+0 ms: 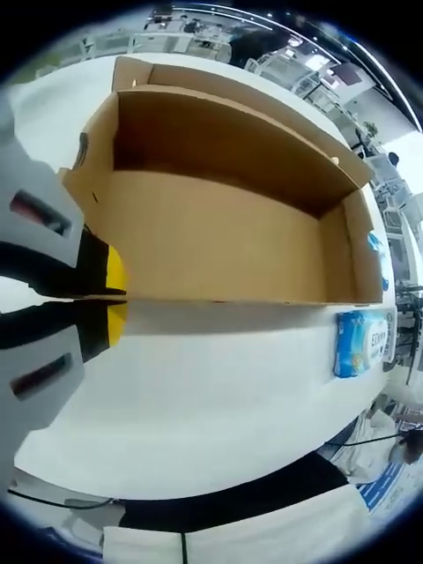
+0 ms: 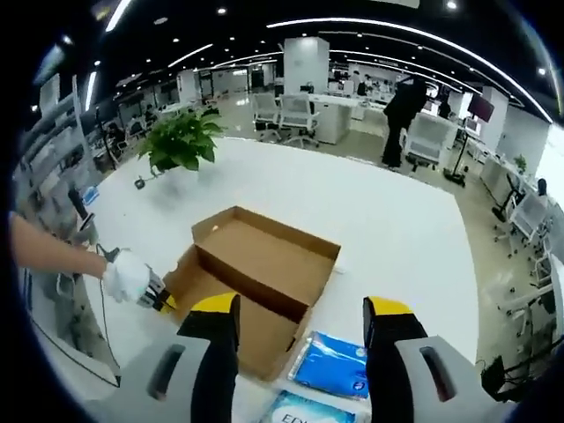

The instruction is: Operate the shoe box by opening the lid, removing the specified soft item, and placing it in the target area until the item is outside and the box remains undamaged.

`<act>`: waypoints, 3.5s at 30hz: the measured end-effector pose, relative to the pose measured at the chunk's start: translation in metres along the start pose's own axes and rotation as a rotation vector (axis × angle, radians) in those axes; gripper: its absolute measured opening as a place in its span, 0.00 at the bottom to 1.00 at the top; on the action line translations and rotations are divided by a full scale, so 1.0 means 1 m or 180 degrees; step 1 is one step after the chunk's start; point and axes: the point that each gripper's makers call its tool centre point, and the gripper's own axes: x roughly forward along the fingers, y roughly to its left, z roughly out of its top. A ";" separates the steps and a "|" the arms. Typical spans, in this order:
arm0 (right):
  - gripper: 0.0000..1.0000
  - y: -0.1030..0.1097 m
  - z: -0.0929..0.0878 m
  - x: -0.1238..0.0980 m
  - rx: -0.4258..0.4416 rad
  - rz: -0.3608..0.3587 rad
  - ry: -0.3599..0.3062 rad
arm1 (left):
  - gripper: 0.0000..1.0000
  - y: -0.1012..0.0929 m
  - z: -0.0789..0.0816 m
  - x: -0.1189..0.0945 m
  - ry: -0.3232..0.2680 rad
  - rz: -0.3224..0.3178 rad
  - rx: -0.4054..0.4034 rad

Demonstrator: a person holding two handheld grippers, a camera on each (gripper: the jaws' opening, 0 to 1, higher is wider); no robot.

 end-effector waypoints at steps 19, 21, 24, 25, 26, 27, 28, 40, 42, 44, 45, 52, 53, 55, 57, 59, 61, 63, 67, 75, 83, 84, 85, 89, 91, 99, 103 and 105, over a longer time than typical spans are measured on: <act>0.39 -0.018 0.007 0.013 -0.0671 -0.0049 0.0284 | 0.00 0.000 0.001 0.000 0.0003 0.0020 0.0008; 0.40 -0.017 0.012 0.014 -0.0674 -0.0039 0.0285 | 0.00 0.000 0.001 0.000 0.0004 0.0021 -0.0008; 0.40 -0.013 0.022 0.017 -0.0345 0.0124 0.0335 | 0.00 0.000 0.000 0.000 0.0002 0.0025 -0.0009; 0.40 -0.013 0.023 0.018 -0.0314 0.0146 0.0342 | 0.00 0.000 0.000 0.000 0.0003 0.0024 -0.0008; 0.40 -0.016 0.026 0.022 -0.0228 0.0195 0.0391 | 0.00 0.000 0.000 0.000 0.0009 0.0015 -0.0027; 0.38 -0.021 0.029 0.025 -0.0247 0.0178 0.0408 | 0.00 0.000 0.000 0.000 0.0010 0.0011 -0.0029; 0.36 -0.025 0.029 0.028 -0.0248 0.0163 0.0451 | 0.00 0.000 0.000 0.000 0.0015 0.0005 -0.0037; 0.34 -0.026 0.020 0.074 -0.0182 0.0382 0.0828 | 0.00 0.000 -0.001 0.001 0.0051 -0.0011 -0.0044; 0.32 -0.029 0.018 0.081 -0.0098 0.0381 0.0897 | 0.00 0.000 -0.001 0.001 0.0055 -0.0021 -0.0053; 0.31 -0.039 0.021 0.086 0.0076 0.0244 0.0878 | 0.00 0.000 -0.001 0.001 0.0062 -0.0031 -0.0055; 0.31 -0.042 0.023 0.089 0.0228 0.0236 0.0852 | 0.00 0.000 -0.001 0.001 0.0065 -0.0037 -0.0053; 0.24 -0.061 0.021 0.107 0.0619 0.0231 0.0983 | 0.00 0.000 -0.001 0.002 0.0115 -0.0004 -0.0033; 0.24 -0.062 0.021 0.110 0.0709 0.0218 0.1012 | 0.00 -0.001 0.000 0.002 0.0113 -0.0001 -0.0014; 0.26 -0.063 0.024 0.115 0.0730 0.0214 0.1012 | 0.00 -0.001 0.000 0.002 0.0112 -0.0004 -0.0024; 0.26 -0.064 0.027 0.121 0.0750 0.0189 0.1025 | 0.00 -0.001 0.001 0.002 0.0106 0.0001 -0.0017; 0.27 -0.066 0.029 0.126 0.0770 0.0184 0.1057 | 0.00 -0.001 0.001 0.002 0.0105 0.0005 -0.0021; 0.27 -0.066 0.030 0.133 0.0859 0.0190 0.1106 | 0.00 0.000 0.001 0.002 0.0112 0.0001 -0.0027; 0.26 -0.069 0.031 0.142 0.0909 0.0206 0.1138 | 0.00 0.000 0.001 0.002 0.0113 -0.0006 -0.0031; 0.26 -0.072 0.023 0.158 0.0921 0.0182 0.1251 | 0.00 0.000 0.001 0.002 0.0117 -0.0009 -0.0027; 0.26 -0.082 0.016 0.189 0.0922 0.0114 0.1332 | 0.00 0.002 0.001 0.002 0.0126 -0.0020 -0.0041; 0.25 -0.082 0.003 0.209 0.0924 0.0048 0.1385 | 0.00 0.000 0.001 0.002 0.0140 -0.0030 -0.0056; 0.25 -0.084 0.006 0.213 0.0889 0.0048 0.1350 | 0.00 0.000 0.000 0.003 0.0143 -0.0025 -0.0053; 0.24 -0.086 0.006 0.216 0.0915 0.0040 0.1352 | 0.00 0.000 0.000 0.003 0.0144 -0.0023 -0.0061; 0.24 -0.086 0.000 0.226 0.0962 0.0022 0.1405 | 0.00 0.001 -0.001 0.003 0.0150 -0.0033 -0.0080; 0.23 -0.081 -0.007 0.231 0.1001 0.0046 0.1451 | 0.00 0.001 -0.001 0.003 0.0150 -0.0052 -0.0080; 0.19 -0.076 -0.014 0.237 0.1041 0.0063 0.1514 | 0.00 0.001 -0.001 0.003 0.0157 -0.0041 -0.0085; 0.21 -0.075 -0.015 0.238 0.1092 0.0057 0.1513 | 0.00 0.001 -0.002 0.002 0.0158 -0.0047 -0.0088; 0.22 -0.073 -0.018 0.239 0.1143 0.0050 0.1539 | 0.00 0.001 -0.002 0.002 0.0156 -0.0056 -0.0093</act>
